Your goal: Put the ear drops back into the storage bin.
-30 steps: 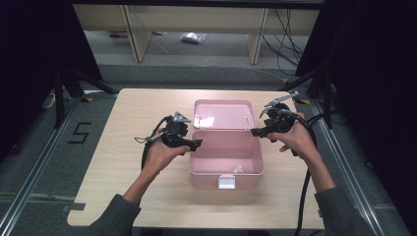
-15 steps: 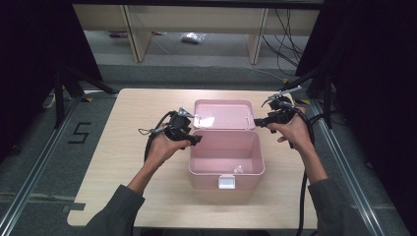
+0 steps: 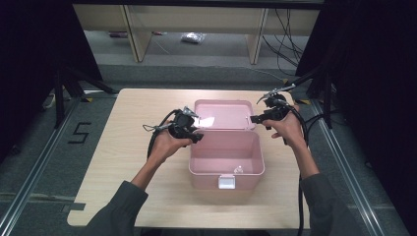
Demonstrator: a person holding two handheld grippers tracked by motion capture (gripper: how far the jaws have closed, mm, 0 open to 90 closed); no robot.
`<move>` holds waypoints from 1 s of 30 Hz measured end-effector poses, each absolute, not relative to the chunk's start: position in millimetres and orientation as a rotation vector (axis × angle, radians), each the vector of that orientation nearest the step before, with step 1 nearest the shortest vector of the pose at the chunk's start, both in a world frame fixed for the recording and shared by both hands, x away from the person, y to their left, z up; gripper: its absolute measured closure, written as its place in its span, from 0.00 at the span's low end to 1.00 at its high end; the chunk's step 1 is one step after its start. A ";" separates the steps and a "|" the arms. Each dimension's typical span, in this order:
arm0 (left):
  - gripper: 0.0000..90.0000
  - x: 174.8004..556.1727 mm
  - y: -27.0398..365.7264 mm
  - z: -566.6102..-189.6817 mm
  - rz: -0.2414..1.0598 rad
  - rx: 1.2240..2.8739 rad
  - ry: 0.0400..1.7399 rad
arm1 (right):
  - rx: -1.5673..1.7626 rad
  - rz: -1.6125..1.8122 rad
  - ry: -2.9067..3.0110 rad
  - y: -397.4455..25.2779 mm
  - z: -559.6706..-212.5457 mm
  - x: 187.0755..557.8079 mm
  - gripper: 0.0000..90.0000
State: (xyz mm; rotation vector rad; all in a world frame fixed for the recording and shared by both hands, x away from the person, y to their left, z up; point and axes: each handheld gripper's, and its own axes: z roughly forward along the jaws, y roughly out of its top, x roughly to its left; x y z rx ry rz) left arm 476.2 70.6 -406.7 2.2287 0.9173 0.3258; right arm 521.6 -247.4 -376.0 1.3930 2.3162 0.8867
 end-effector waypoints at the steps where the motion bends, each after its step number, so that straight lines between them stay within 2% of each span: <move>1: 0.68 477.0 70.8 -406.5 0.327 2.238 0.906 | 1.399 0.897 2.316 -247.5 -376.2 522.2 0.39; 5: 0.72 479.0 70.6 -408.3 0.300 2.233 0.875 | 1.410 0.900 2.305 -247.2 -378.0 524.8 0.39; 10: 0.82 477.9 69.8 -409.0 0.347 2.238 0.870 | 1.434 0.903 2.294 -246.3 -381.6 529.0 0.39; 30: 0.84 475.9 70.7 -408.5 0.364 2.266 0.826 | 1.510 0.877 2.222 -236.7 -389.3 558.5 0.55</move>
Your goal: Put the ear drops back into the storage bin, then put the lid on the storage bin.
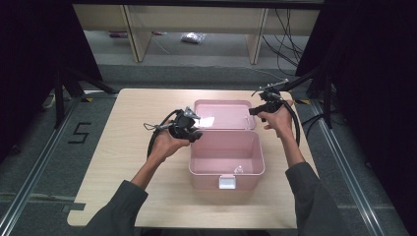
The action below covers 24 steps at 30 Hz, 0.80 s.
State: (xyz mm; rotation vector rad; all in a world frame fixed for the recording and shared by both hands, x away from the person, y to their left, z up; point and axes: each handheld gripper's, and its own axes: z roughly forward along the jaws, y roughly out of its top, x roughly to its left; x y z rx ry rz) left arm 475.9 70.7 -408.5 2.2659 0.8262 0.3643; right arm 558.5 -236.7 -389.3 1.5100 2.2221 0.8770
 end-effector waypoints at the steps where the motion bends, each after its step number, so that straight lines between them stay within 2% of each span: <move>1: 0.85 475.9 70.8 -408.5 0.364 2.267 0.824 | 1.514 0.865 2.211 -235.1 -391.1 560.8 0.55; 20: 0.85 477.8 70.2 -408.1 0.365 2.283 0.796 | 1.524 0.856 2.204 -232.4 -401.4 577.5 0.58; 24: 0.85 478.7 70.2 -408.4 0.363 2.280 0.794 | 1.534 0.829 2.206 -233.4 -406.4 581.3 0.62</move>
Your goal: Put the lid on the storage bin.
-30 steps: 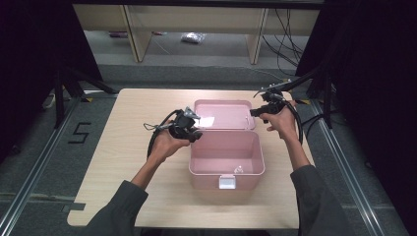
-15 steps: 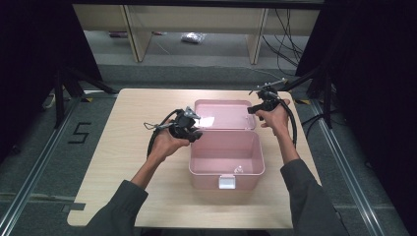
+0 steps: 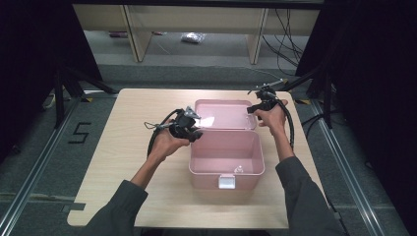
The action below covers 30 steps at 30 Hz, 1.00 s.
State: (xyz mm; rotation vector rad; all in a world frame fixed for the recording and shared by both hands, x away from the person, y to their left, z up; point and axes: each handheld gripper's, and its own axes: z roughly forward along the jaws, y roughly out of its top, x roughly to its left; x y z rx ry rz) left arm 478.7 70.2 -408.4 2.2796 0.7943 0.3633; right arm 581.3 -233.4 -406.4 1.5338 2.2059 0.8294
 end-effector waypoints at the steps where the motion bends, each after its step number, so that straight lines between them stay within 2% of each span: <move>1: 0.84 478.4 70.0 -408.3 0.370 2.279 0.796 | 1.547 0.821 2.191 -232.3 -407.2 582.4 0.63; 14: 0.84 478.6 69.6 -409.1 0.380 2.276 0.783 | 1.566 0.789 2.177 -226.3 -414.1 589.9 0.75; 20: 0.84 478.7 69.6 -409.4 0.383 2.273 0.782 | 1.526 0.698 2.157 -217.8 -411.4 591.2 0.85; 30: 0.84 478.1 69.0 -409.9 0.387 2.266 0.791 | 1.503 0.656 2.102 -210.9 -403.6 587.6 0.89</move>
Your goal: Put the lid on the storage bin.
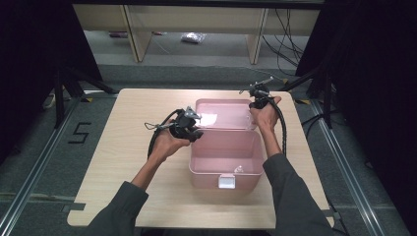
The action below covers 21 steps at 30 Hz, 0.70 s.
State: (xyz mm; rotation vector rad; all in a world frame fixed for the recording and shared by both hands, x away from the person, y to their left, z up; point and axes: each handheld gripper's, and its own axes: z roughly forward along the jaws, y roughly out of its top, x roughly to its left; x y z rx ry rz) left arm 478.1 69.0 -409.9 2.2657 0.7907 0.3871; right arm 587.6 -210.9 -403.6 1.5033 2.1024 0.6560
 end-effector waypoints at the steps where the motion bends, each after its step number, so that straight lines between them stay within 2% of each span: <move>1: 0.84 478.2 69.1 -409.8 0.382 2.266 0.792 | 1.513 0.654 2.090 -209.4 -402.4 585.9 0.89; 4: 0.84 477.8 69.0 -409.6 0.393 2.271 0.789 | 1.507 0.668 2.081 -209.5 -399.5 583.7 0.90; 6: 0.84 478.3 68.2 -410.4 0.403 2.266 0.796 | 1.472 0.697 2.084 -211.0 -395.9 581.9 1.00; 13: 0.84 480.0 66.8 -410.7 0.395 2.256 0.797 | 1.473 0.703 2.087 -207.4 -381.4 580.3 1.00; 14: 0.84 480.0 66.9 -410.7 0.395 2.257 0.797 | 1.491 0.697 2.099 -209.5 -383.2 582.3 0.98; 16: 0.84 480.0 67.1 -410.9 0.396 2.254 0.797 | 1.557 0.694 2.078 -212.0 -388.7 584.3 0.84; 21: 0.84 480.2 67.1 -410.8 0.396 2.256 0.794 | 1.637 0.694 2.106 -216.5 -404.2 587.5 0.77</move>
